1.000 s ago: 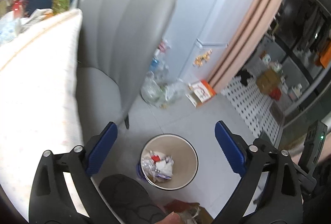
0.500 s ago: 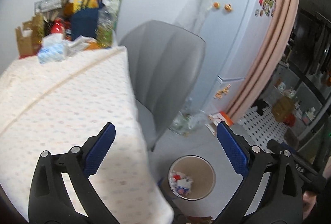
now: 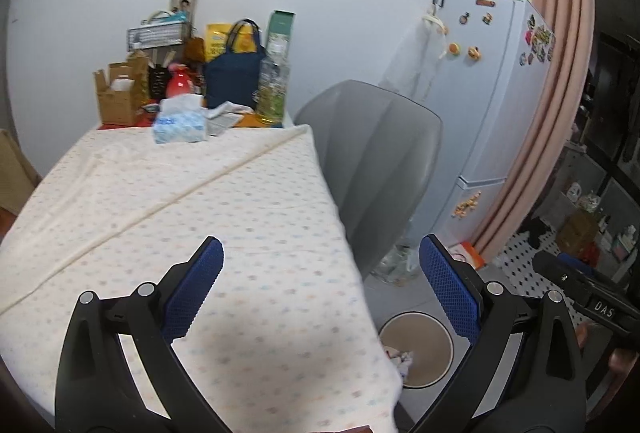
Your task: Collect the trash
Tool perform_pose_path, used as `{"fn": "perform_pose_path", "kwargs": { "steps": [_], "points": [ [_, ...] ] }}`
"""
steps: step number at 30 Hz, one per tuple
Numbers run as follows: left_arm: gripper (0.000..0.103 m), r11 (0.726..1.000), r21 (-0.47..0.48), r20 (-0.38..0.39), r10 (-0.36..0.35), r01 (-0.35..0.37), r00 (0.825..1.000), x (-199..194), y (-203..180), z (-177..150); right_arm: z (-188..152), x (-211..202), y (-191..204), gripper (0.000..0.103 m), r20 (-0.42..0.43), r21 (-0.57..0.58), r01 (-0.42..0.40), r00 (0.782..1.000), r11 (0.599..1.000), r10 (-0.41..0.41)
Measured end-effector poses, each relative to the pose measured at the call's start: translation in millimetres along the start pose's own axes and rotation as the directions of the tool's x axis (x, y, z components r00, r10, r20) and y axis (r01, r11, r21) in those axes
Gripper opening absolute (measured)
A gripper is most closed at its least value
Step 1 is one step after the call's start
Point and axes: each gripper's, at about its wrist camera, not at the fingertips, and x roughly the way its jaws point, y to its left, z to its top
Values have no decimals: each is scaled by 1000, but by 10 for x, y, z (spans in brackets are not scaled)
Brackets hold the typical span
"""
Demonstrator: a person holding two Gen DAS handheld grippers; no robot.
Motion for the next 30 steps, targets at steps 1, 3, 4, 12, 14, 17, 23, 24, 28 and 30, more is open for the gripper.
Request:
{"fn": "perform_pose_path", "kwargs": {
  "steps": [1,3,4,12,14,17,23,24,28,30],
  "points": [
    [97,1000,-4,3,4,-4,1000,-41,37,-8,-2,-20,64,96,3,-9,-6,1000,1000,6],
    [97,1000,-6,12,22,-22,1000,-153,125,-25,-12,-74,181,96,11,-29,-16,1000,999,16],
    [97,1000,-6,17,29,-29,999,-203,160,-35,-14,-89,219,96,14,-37,-20,1000,999,20],
    [97,997,-23,55,71,-70,996,-583,414,-107,-56,-305,550,96,50,-106,-52,997,993,57],
    [97,997,-28,62,76,-74,995,-657,446,-135,-72,-334,621,96,53,-123,-64,996,990,71],
    [97,996,-29,69,90,-88,994,-759,499,-182,-116,-382,748,96,60,-147,-71,995,987,81],
    [97,994,-17,71,112,-111,991,-859,592,-256,-231,-380,848,96,60,-158,-83,994,984,94],
    [97,994,-17,68,112,-111,991,-862,605,-267,-247,-373,860,96,59,-161,-83,994,983,94],
    [97,993,-20,62,115,-114,991,-847,615,-286,-279,-352,882,96,55,-162,-83,994,983,93],
    [97,993,-23,59,114,-112,992,-830,617,-295,-286,-345,869,96,54,-158,-83,994,984,93]
  ]
}}
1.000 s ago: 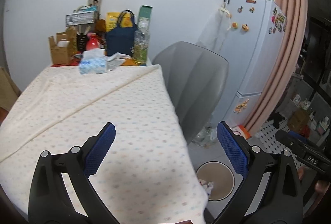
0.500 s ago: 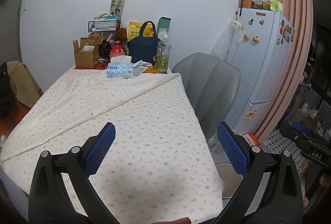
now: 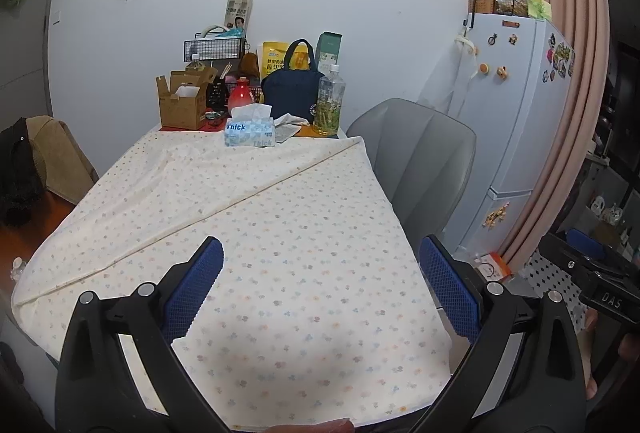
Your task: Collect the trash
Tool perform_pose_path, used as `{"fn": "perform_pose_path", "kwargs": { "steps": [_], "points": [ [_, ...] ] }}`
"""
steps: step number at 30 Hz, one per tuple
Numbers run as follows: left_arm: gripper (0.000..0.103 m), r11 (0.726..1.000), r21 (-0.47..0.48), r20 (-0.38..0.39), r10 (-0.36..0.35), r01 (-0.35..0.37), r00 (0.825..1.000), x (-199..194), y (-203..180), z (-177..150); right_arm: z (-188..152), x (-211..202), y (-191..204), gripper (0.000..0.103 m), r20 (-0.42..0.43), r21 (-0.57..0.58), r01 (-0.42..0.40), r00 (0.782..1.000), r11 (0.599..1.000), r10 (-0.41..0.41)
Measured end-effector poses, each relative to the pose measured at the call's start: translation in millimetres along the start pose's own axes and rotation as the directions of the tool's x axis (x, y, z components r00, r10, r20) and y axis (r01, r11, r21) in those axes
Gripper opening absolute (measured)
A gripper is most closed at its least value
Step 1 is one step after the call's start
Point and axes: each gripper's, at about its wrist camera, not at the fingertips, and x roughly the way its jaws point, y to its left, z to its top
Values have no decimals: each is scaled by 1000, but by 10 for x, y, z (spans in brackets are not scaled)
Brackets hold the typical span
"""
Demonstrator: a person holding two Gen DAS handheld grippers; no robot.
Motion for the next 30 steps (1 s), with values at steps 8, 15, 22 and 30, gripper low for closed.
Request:
{"fn": "perform_pose_path", "kwargs": {
  "steps": [8,15,22,30],
  "points": [
    [97,1000,5,-5,2,-2,1000,62,-59,-6,-23,53,-124,96,-10,26,6,1000,1000,-6],
    [97,1000,5,1,-1,1,1000,65,-84,17,-46,75,-139,96,-16,27,2,1000,1000,-2],
    [97,1000,-3,0,2,-2,1000,64,-58,27,-46,93,-138,96,-22,26,1,1000,1000,-1],
    [97,1000,-11,7,1,-1,1000,50,-28,41,-69,120,-109,96,-23,19,-7,1000,1000,8]
  ]
}}
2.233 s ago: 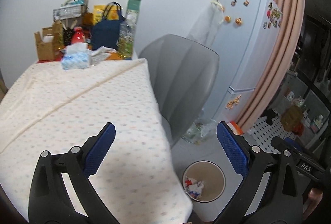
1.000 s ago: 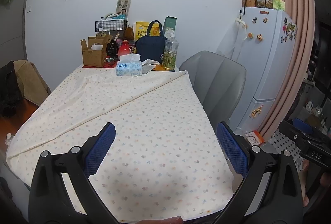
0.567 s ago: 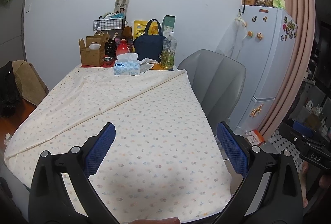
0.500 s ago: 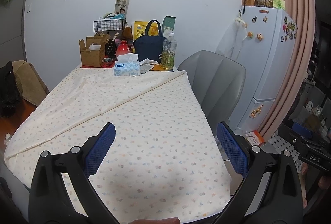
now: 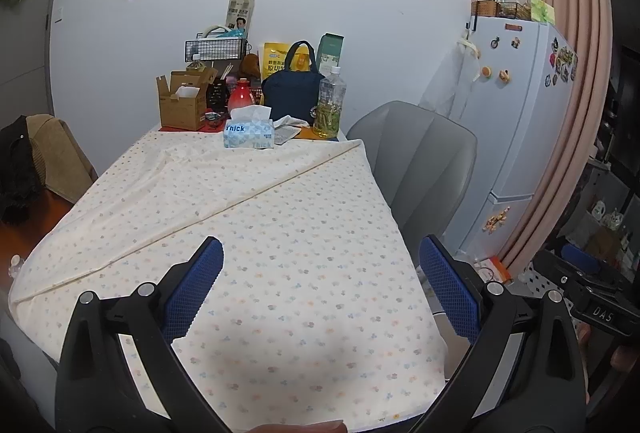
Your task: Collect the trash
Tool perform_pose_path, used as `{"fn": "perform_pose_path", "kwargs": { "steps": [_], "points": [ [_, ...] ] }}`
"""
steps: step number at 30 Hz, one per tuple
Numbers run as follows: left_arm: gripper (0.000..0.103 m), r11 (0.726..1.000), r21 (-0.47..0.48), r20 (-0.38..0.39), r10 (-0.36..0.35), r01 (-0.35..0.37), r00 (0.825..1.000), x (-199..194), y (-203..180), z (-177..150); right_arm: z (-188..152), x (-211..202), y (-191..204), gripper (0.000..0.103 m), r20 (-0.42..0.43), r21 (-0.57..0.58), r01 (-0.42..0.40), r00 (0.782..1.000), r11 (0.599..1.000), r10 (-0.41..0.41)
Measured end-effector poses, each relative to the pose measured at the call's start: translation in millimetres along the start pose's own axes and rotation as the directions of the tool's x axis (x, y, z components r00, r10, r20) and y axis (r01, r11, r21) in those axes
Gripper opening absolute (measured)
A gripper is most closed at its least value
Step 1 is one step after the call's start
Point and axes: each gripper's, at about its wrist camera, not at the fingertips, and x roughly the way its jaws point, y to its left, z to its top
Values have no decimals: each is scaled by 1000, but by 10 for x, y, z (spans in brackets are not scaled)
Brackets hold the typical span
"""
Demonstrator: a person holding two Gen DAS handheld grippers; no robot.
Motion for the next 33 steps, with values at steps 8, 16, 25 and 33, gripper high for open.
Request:
{"fn": "perform_pose_path", "kwargs": {
  "steps": [8,16,25,33],
  "points": [
    [97,1000,-4,-4,-1,1,1000,16,11,-11,-12,2,15,96,-4,0,-4,1000,1000,4],
    [97,1000,-4,-5,-2,2,1000,19,8,-13,-19,4,15,96,-5,2,-6,1000,1000,6],
    [97,1000,-2,-4,-3,3,1000,8,-13,-25,-25,6,18,96,-6,3,-7,1000,1000,7],
    [97,1000,11,1,2,-2,1000,3,-49,-60,-39,15,30,96,-9,3,-6,1000,1000,6]
  ]
}}
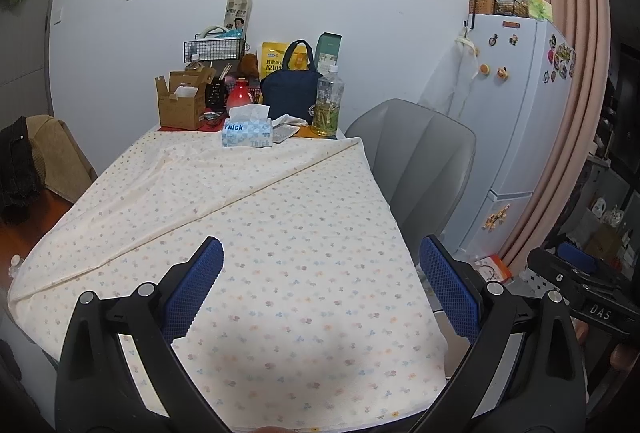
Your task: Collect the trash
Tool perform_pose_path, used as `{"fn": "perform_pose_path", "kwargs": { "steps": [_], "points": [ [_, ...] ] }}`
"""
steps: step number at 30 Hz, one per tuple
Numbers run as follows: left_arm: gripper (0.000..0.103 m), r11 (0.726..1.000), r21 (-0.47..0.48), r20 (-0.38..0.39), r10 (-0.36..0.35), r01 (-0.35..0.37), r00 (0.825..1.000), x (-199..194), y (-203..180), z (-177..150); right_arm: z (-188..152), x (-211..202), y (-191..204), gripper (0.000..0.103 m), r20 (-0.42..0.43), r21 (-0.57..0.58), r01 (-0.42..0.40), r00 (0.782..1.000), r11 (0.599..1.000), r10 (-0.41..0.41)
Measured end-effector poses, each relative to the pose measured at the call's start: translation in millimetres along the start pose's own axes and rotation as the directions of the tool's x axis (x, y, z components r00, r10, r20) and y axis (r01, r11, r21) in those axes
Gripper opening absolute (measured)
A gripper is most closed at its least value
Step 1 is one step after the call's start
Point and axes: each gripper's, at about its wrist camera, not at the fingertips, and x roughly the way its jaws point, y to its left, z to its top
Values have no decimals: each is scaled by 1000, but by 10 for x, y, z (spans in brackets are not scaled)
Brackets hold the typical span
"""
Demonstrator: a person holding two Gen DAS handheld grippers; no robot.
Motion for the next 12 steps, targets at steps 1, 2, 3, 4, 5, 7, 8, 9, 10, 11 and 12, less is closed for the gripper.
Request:
{"fn": "perform_pose_path", "kwargs": {
  "steps": [1,2,3,4,5,7,8,9,10,11,12],
  "points": [
    [97,1000,-2,-1,-1,1,1000,1,-3,-4,-7,3,4,96,-1,0,0,1000,1000,0],
    [97,1000,-5,-1,-3,3,1000,4,1,-5,-10,11,-2,96,-2,1,0,1000,1000,0],
    [97,1000,-8,-2,-3,3,1000,9,7,-4,-18,13,5,96,-4,2,0,1000,1000,0],
    [97,1000,-10,-4,-2,1,1000,14,13,-2,-22,20,-4,96,-5,2,-1,1000,1000,1],
    [97,1000,-12,-7,-2,2,1000,22,24,1,-20,20,-4,96,-5,1,0,1000,1000,0],
    [97,1000,-21,-15,-5,4,1000,41,49,9,-24,29,-7,96,-7,3,-1,1000,1000,1],
    [97,1000,-23,-20,-5,5,1000,51,58,13,-32,31,-2,96,-8,5,-2,1000,1000,2],
    [97,1000,-23,-25,-3,2,1000,63,66,17,-29,39,-21,96,-9,6,-4,1000,1000,4],
    [97,1000,-24,-29,0,-1,1000,71,77,21,-31,43,-25,96,-10,5,-5,1000,1000,5],
    [97,1000,-25,-28,2,-3,1000,72,89,24,-39,51,-17,96,-11,2,-6,1000,1000,6],
    [97,1000,-27,-27,7,-8,1000,72,108,30,-29,68,-34,96,-14,1,-7,1000,1000,7]
  ]
}}
